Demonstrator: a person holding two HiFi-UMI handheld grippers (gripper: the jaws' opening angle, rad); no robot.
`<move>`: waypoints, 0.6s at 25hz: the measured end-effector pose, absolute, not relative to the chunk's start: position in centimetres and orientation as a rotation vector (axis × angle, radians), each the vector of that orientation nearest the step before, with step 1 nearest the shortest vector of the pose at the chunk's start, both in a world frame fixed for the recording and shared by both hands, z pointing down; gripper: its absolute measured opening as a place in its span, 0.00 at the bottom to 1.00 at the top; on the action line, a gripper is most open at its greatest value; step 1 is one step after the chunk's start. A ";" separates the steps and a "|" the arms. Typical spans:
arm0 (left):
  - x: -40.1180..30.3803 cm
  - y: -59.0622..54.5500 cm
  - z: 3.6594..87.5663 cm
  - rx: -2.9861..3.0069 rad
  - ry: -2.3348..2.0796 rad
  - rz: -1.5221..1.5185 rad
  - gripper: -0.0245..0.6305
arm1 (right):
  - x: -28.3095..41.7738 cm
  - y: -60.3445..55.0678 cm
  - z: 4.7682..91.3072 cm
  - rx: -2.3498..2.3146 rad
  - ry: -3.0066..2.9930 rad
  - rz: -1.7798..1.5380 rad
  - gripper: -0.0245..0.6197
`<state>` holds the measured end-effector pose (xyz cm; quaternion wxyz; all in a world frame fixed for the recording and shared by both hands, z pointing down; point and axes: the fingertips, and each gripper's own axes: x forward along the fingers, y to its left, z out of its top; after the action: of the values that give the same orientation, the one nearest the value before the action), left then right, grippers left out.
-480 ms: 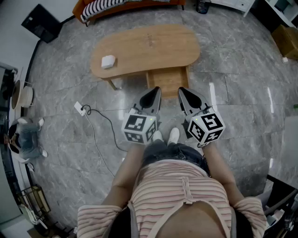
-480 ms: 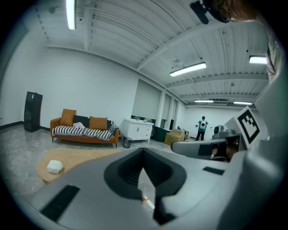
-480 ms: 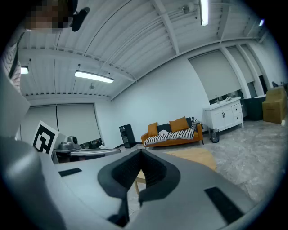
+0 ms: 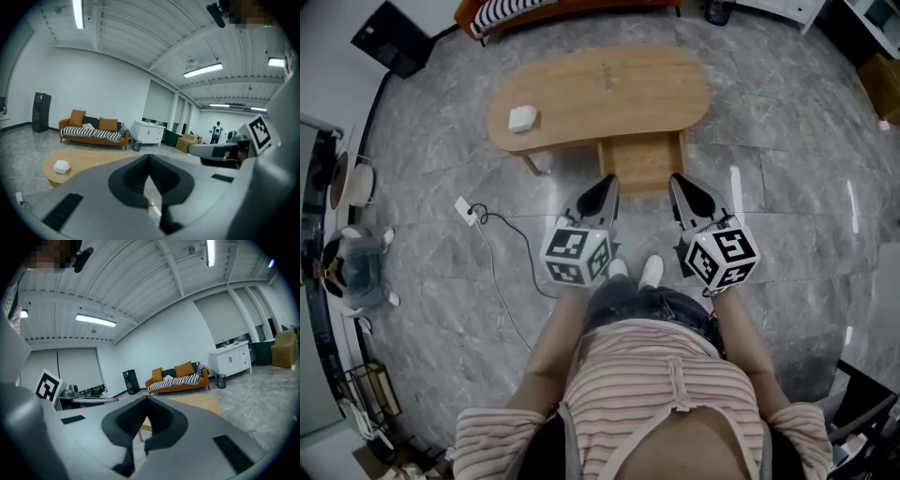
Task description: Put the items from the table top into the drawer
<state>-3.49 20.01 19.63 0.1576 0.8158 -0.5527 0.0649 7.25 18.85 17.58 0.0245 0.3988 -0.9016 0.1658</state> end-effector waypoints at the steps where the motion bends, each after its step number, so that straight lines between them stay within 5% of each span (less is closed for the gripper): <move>1: -3.6 19.9 19.6 2.327 -1.594 0.187 0.06 | 7.3 18.7 17.6 1.223 -2.793 0.511 0.05; 15: -7.0 18.1 18.2 2.210 -1.772 0.185 0.06 | 9.3 14.8 17.2 1.240 -2.779 0.578 0.05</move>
<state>-7.03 18.06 18.19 0.1508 0.7695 -0.6172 0.0645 9.25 14.83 17.21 0.0221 0.4002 -0.8970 0.1866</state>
